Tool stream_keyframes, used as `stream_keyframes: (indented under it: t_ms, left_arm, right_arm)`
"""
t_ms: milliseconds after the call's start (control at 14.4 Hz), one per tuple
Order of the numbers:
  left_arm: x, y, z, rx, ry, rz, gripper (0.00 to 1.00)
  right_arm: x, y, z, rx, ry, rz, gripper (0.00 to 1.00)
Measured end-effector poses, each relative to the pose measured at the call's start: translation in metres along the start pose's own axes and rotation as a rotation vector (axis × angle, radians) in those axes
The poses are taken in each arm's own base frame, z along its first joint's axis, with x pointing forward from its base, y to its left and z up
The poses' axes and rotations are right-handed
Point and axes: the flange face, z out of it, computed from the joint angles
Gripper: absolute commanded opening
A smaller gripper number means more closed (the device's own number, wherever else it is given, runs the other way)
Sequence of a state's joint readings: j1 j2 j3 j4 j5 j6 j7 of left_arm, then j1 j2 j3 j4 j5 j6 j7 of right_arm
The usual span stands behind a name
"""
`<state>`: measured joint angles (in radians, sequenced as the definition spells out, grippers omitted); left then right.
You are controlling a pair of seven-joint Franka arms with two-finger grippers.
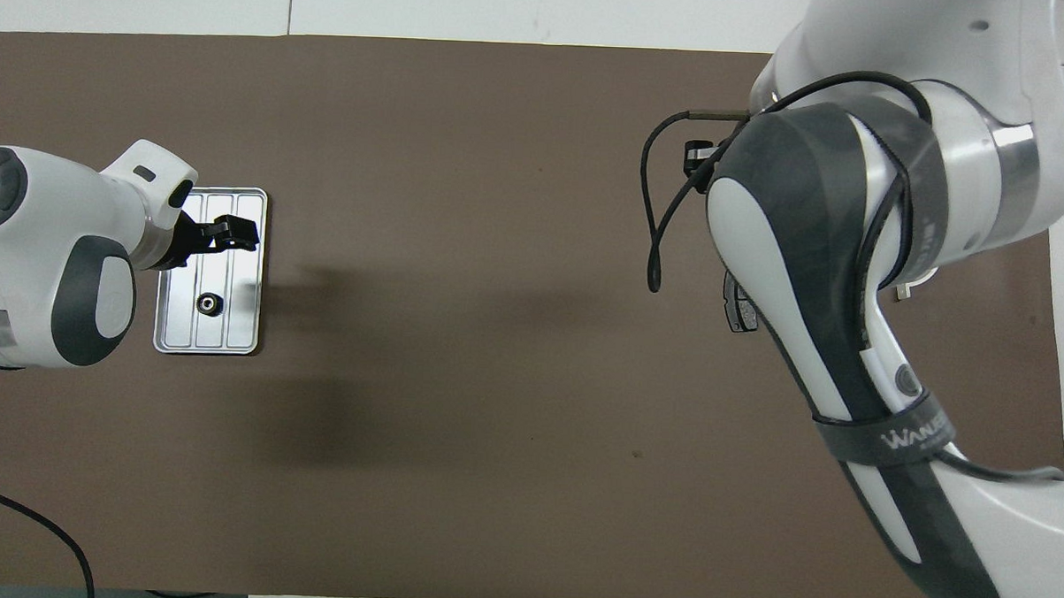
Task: Pick bearing gear from pile to tray
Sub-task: 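Grasp the second black gear with the right gripper and carry it toward the tray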
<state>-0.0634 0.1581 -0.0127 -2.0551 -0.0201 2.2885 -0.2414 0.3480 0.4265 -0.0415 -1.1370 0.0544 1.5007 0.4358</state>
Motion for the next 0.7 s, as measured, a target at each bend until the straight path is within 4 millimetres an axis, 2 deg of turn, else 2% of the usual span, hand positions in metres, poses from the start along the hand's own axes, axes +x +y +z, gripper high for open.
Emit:
stream_keyframes:
  t_ms: [348,488,697]
  left_arm:
    - [-0.002,-0.001,0.002,0.004,-0.017,-0.001,1.0]
    - [-0.003,-0.001,0.002,0.006,-0.026,-0.002,1.0]
    - [-0.003,-0.002,0.003,0.008,-0.03,-0.003,1.0]
  right_arm:
    - [-0.045,-0.082,-0.005,0.018,0.02,0.151,0.0]
    - [-0.057,-0.11,0.003,0.024,0.029,0.203,0.0]
    - [-0.07,-0.153,0.027,0.032,0.037,0.272,0.0]
